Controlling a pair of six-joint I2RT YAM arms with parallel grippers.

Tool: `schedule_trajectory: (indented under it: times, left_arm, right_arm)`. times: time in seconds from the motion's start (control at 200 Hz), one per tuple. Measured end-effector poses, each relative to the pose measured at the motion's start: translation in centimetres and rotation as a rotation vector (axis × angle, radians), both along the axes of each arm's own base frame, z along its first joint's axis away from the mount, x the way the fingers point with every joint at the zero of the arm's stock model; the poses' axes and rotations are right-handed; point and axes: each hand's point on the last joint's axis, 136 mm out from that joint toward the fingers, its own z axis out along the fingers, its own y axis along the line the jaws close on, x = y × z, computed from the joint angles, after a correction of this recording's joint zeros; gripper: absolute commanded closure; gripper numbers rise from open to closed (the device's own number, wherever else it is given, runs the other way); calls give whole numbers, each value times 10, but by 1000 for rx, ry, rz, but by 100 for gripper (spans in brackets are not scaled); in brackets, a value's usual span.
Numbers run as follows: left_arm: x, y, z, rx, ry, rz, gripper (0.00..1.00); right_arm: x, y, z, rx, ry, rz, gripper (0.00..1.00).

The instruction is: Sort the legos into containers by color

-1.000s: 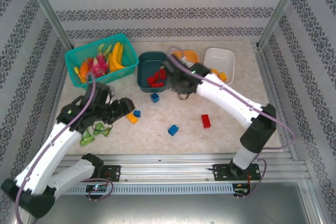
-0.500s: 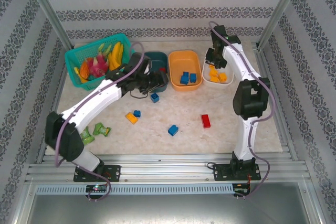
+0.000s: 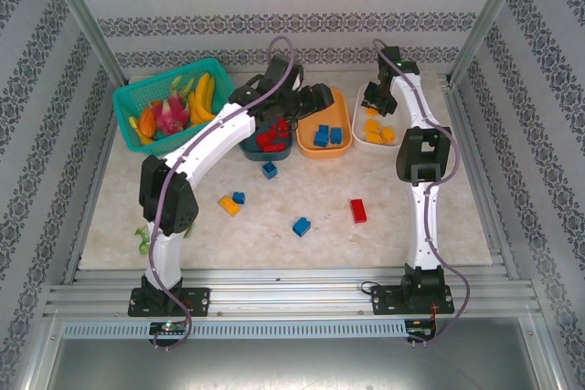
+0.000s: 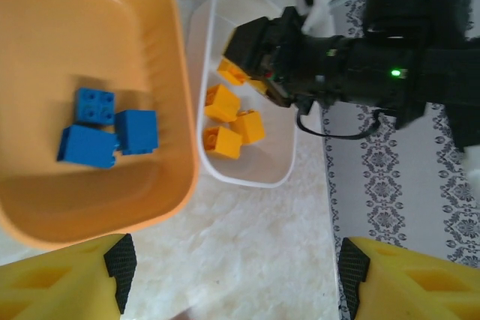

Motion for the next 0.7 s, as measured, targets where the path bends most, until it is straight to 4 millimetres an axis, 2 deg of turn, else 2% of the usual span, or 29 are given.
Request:
schedule_trajectory:
  times: [0.05,0.12,0.285,0.365,0.49,0.59,0.699]
  left_arm:
    - [0,-6,0,1,-3,-11,25]
    - [-1,-11,-2,7,-1,-21,25]
    - [-5,-9,-10,37,21,-24,25]
    - [-6,-7,-14,56,30,-16,25]
    - [-14,2,-23,90,52,-2,25]
    - [-28,17,-30,127,77,16,25]
    - [-49,39,-28,164,93,45,25]
  right_arm:
    - [1,-2,-6,6,8,0,60]
    - [2,-7,-15,17,23,-8,52]
    - [-1,-6,-21,40,40,2,35]
    - [1,-3,-17,49,32,6,32]
    - [0,-3,-9,52,21,9,32]
    - [-4,2,13,49,-5,19,33]
    - [-16,16,74,40,-95,44,33]
